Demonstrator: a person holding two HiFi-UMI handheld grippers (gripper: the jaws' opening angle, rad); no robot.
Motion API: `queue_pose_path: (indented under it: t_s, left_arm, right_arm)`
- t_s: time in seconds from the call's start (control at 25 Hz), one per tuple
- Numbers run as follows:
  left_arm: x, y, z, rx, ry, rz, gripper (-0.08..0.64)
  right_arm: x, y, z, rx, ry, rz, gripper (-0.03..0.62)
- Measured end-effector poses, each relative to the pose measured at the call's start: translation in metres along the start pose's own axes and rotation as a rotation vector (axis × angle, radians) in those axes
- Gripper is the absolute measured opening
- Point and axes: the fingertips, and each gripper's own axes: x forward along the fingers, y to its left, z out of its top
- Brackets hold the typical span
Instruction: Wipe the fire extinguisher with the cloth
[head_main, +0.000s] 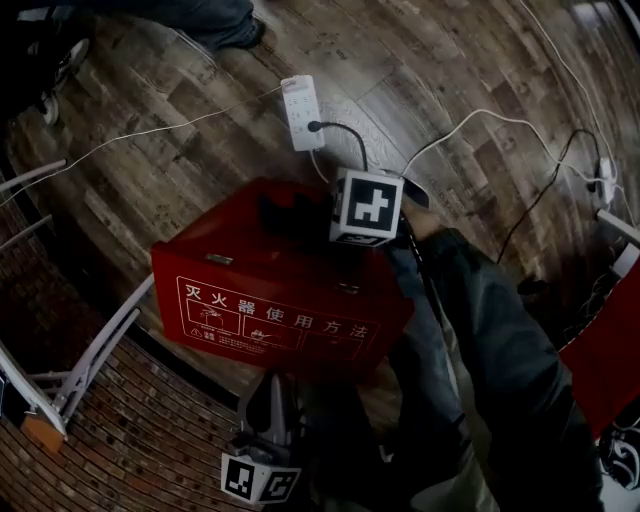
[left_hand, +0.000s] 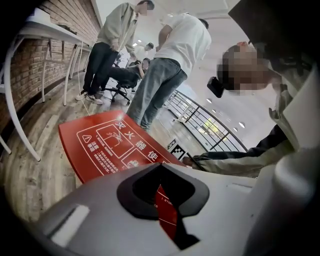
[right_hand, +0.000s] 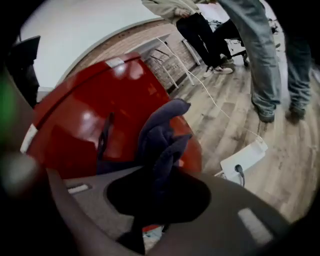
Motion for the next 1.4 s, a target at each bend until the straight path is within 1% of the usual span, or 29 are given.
queue_pose_path:
  t_s: [0.08, 0.16, 0.24, 0.36, 0.44, 0.48, 0.56, 0.64, 0.68, 0.72, 0.76, 0.8, 0.88, 1.0, 1.04, 1.08, 1.12, 1.16, 1.24, 1.32, 1.4]
  left_arm:
    - [-0.001, 0.001, -0.002, -0.006, -0.004, -0.007, 0.005]
    - [-0.004, 0.004, -0.006, -0.016, -0.004, -0.008, 0.005]
    - [-0.007, 0.009, -0.009, -0.027, -0.007, -0.003, 0.005]
    - [-0.011, 0.014, -0.007, -0.040, -0.017, 0.001, 0.005]
    - [-0.015, 0.017, -0.002, -0.045, -0.031, -0.002, 0.005]
    - [-0.017, 0.019, 0.000, -0.047, -0.039, -0.004, 0.005]
    - [-0.022, 0.023, 0.003, -0.050, -0.049, -0.010, 0.005]
    - [-0.027, 0.029, 0.004, -0.052, -0.053, -0.018, 0.005]
    - [-0.030, 0.032, 0.003, -0.054, -0.055, -0.023, 0.005]
    - [-0.033, 0.035, 0.003, -0.056, -0.056, -0.027, 0.005]
    - [-0.035, 0.037, 0.002, -0.056, -0.057, -0.033, 0.005]
    - [-0.038, 0.040, 0.002, -0.055, -0.056, -0.039, 0.005]
    - [-0.042, 0.046, 0.002, -0.046, -0.053, -0.053, 0.005]
    - [-0.047, 0.056, 0.006, -0.026, -0.043, -0.069, 0.005]
    - [-0.048, 0.060, 0.008, -0.018, -0.036, -0.073, 0.005]
    - [-0.051, 0.063, 0.011, -0.010, -0.029, -0.077, 0.005]
    - [-0.053, 0.066, 0.013, -0.002, -0.022, -0.081, 0.005]
    - [-0.057, 0.070, 0.016, 0.006, -0.019, -0.084, 0.005]
    - [-0.064, 0.078, 0.019, 0.022, -0.022, -0.085, 0.005]
    - [-0.073, 0.089, 0.017, 0.034, -0.028, -0.073, 0.005]
    - [-0.081, 0.103, 0.010, 0.030, -0.029, -0.046, 0.005]
  right_arm:
    - [0.015, -0.013, -0.004, 0.034, 0.031, -0.032, 0.087]
    - [0.018, -0.015, 0.009, 0.023, 0.018, -0.051, 0.087]
    - [0.012, -0.010, 0.050, -0.028, -0.065, -0.055, 0.087]
    - [-0.009, 0.016, 0.128, -0.128, -0.213, -0.018, 0.085]
    - [-0.027, 0.034, 0.158, -0.187, -0.263, 0.008, 0.084]
    - [-0.036, 0.043, 0.163, -0.205, -0.278, 0.031, 0.084]
    - [-0.059, 0.062, 0.160, -0.213, -0.317, 0.098, 0.084]
    - [-0.087, 0.084, 0.142, -0.210, -0.352, 0.158, 0.085]
    - [-0.101, 0.094, 0.128, -0.225, -0.352, 0.161, 0.084]
    - [-0.115, 0.104, 0.113, -0.247, -0.337, 0.138, 0.084]
    - [-0.128, 0.115, 0.097, -0.259, -0.313, 0.089, 0.084]
    - [-0.140, 0.128, 0.083, -0.247, -0.286, 0.019, 0.085]
    - [-0.156, 0.154, 0.062, -0.169, -0.240, -0.179, 0.085]
    - [-0.150, 0.189, 0.050, -0.050, -0.225, -0.511, 0.086]
    - [-0.141, 0.196, 0.048, -0.003, -0.223, -0.595, 0.086]
    - [-0.128, 0.200, 0.045, 0.040, -0.210, -0.657, 0.086]
    - [-0.114, 0.202, 0.044, 0.066, -0.182, -0.699, 0.086]
    - [-0.099, 0.202, 0.046, 0.070, -0.149, -0.730, 0.086]
    - [-0.078, 0.197, 0.066, 0.036, -0.123, -0.784, 0.086]
    - [-0.057, 0.189, 0.103, -0.013, -0.135, -0.801, 0.086]
    - [-0.034, 0.182, 0.145, -0.090, -0.132, -0.779, 0.086]
